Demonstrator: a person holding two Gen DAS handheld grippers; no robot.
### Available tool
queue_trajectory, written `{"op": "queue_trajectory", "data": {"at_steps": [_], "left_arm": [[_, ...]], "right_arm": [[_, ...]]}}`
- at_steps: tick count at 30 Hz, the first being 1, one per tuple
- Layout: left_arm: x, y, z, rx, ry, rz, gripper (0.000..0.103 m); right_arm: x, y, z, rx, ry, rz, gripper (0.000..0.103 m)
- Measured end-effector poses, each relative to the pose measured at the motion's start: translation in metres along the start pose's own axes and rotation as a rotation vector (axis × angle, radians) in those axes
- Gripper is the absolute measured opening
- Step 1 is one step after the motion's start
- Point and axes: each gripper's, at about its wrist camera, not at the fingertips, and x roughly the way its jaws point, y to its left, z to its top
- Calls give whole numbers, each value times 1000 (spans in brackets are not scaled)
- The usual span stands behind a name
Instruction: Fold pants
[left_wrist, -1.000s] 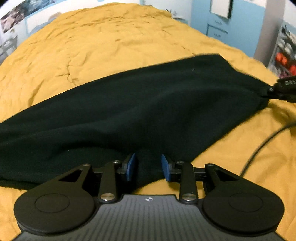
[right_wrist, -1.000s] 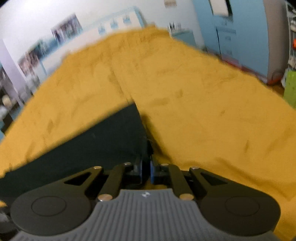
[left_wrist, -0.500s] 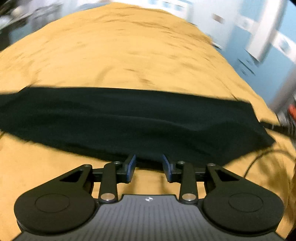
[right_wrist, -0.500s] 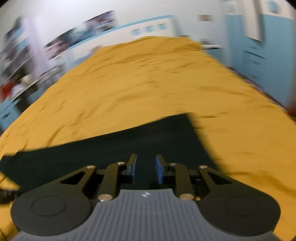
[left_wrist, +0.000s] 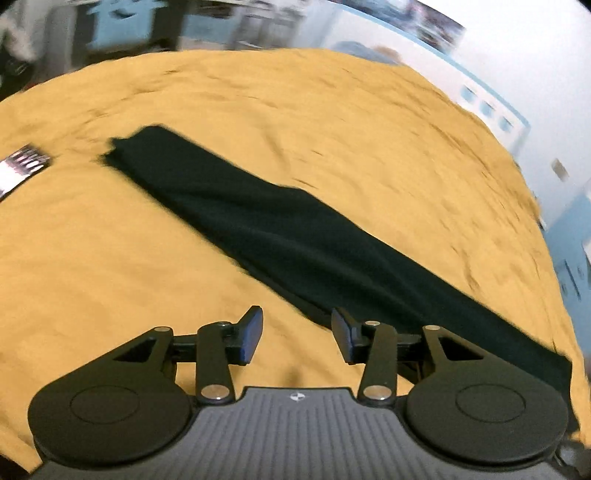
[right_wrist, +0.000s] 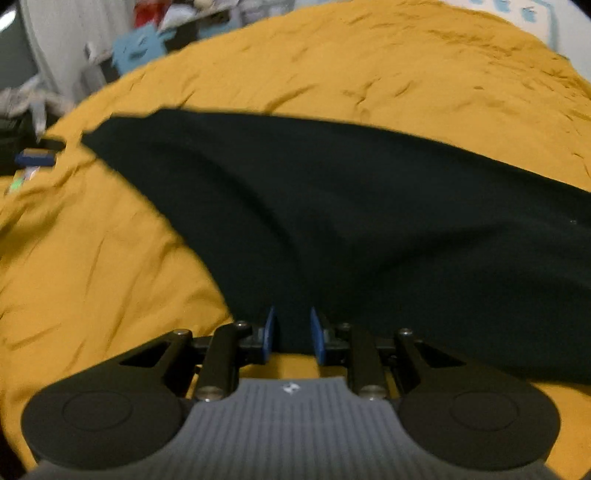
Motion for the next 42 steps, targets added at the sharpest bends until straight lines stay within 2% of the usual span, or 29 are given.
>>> {"op": "queue_trajectory", "data": {"at_steps": [2, 3, 5, 9, 13, 17, 25, 28, 30, 34, 36, 37, 42], "left_arm": [[4, 25, 10, -59, -19, 14, 53], [7, 39, 16, -100, -31, 20, 54], [16, 63, 27, -186, -51, 16, 55], [40, 101, 45, -327, -63, -9, 55], [72, 125, 56, -449, -69, -32, 57], [98, 147, 65, -571, -107, -81, 58], [136, 178, 75, -747, -177, -173, 58], [147, 182, 82, -767, -194, -187, 58], [152, 182, 85, -757, -199, -185, 52], [158, 186, 85, -792, -199, -150, 18], [162, 190, 83, -820, -201, -159, 9], [162, 190, 84, -826, -206, -164, 6], [155, 186, 83, -823, -251, -149, 5]], "right_arm": [[-8, -1, 11, 7, 57, 25, 19], [-13, 3, 16, -8, 50, 17, 19], [-25, 11, 20, -11, -4, -4, 22], [-19, 29, 45, 54, -92, 42, 22], [7, 63, 77, 34, -134, 58, 22], [39, 96, 103, -4, -132, 81, 22], [108, 155, 147, -84, -107, 117, 22], [127, 169, 155, -111, -136, 119, 22], [141, 177, 153, -126, -161, 114, 27], [166, 189, 130, -178, -128, 98, 28], [162, 190, 128, -195, -135, 91, 28], [161, 188, 130, -186, -132, 97, 28], [159, 184, 130, -156, -132, 113, 28]]}}
